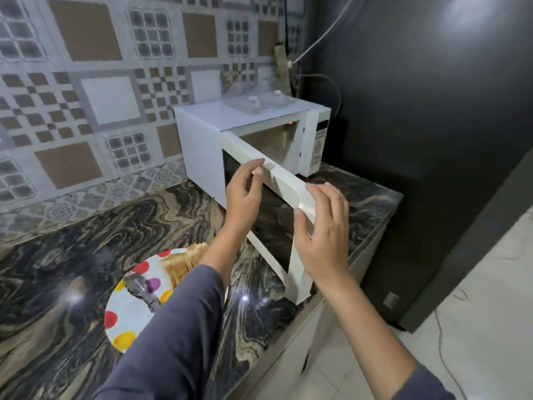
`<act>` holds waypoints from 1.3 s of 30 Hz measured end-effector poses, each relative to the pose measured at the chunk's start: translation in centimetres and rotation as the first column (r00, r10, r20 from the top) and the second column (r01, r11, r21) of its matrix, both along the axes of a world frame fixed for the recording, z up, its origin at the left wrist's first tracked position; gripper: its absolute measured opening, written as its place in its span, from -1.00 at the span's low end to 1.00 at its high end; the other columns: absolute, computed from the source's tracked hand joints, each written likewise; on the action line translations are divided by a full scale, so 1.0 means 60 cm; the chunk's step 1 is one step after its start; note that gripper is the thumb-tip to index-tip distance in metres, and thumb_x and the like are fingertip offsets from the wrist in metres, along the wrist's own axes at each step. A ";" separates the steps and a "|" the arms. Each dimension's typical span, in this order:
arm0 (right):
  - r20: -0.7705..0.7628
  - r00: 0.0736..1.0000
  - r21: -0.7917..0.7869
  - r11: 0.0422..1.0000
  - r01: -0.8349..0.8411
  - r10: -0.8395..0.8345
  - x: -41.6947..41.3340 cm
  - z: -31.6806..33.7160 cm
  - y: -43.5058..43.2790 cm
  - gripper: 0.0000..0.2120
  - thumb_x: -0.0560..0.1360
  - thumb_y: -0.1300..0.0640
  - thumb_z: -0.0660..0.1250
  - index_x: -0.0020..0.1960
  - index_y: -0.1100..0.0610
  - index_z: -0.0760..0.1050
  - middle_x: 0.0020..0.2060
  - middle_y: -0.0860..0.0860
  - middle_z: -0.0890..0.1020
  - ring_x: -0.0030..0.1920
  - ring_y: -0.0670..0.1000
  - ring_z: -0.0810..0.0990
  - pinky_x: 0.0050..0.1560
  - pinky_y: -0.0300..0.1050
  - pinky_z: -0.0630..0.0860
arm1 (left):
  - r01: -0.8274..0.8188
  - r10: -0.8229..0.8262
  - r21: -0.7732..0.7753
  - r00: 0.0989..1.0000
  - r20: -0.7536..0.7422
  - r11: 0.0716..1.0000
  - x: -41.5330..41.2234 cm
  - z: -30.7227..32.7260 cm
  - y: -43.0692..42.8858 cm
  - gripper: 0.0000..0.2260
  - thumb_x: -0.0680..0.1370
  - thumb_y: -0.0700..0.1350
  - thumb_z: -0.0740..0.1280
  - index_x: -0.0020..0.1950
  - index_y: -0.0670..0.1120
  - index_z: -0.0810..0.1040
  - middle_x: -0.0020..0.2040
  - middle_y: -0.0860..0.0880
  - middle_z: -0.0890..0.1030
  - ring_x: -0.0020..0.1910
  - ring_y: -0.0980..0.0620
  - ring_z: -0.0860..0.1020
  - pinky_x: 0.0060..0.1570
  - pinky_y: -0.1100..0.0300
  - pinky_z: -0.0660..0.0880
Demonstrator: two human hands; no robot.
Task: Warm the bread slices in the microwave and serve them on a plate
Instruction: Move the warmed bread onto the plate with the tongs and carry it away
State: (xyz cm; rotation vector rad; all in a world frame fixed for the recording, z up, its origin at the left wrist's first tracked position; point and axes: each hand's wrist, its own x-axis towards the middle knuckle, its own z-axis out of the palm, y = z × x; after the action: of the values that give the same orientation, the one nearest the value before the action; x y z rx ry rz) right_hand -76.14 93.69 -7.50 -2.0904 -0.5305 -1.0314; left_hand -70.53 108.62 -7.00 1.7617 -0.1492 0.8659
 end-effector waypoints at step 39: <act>-0.202 0.820 0.063 0.843 -0.535 0.536 0.757 0.014 -0.166 -0.69 0.54 0.31 0.22 0.26 0.24 0.49 0.26 0.06 0.51 0.32 -0.11 0.36 0.35 -0.37 0.23 | -0.791 0.721 0.412 0.596 0.352 0.452 0.530 -0.030 -0.138 -0.80 0.52 -0.09 0.31 0.09 -0.06 0.65 -0.03 -0.08 0.62 0.02 -0.05 0.49 0.11 0.15 0.37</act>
State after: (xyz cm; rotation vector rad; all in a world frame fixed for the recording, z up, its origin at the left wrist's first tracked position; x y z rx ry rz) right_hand -30.69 83.70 -6.64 -1.8499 -0.9386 -0.4721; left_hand -38.72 100.31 -8.83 2.3407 0.4208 1.7379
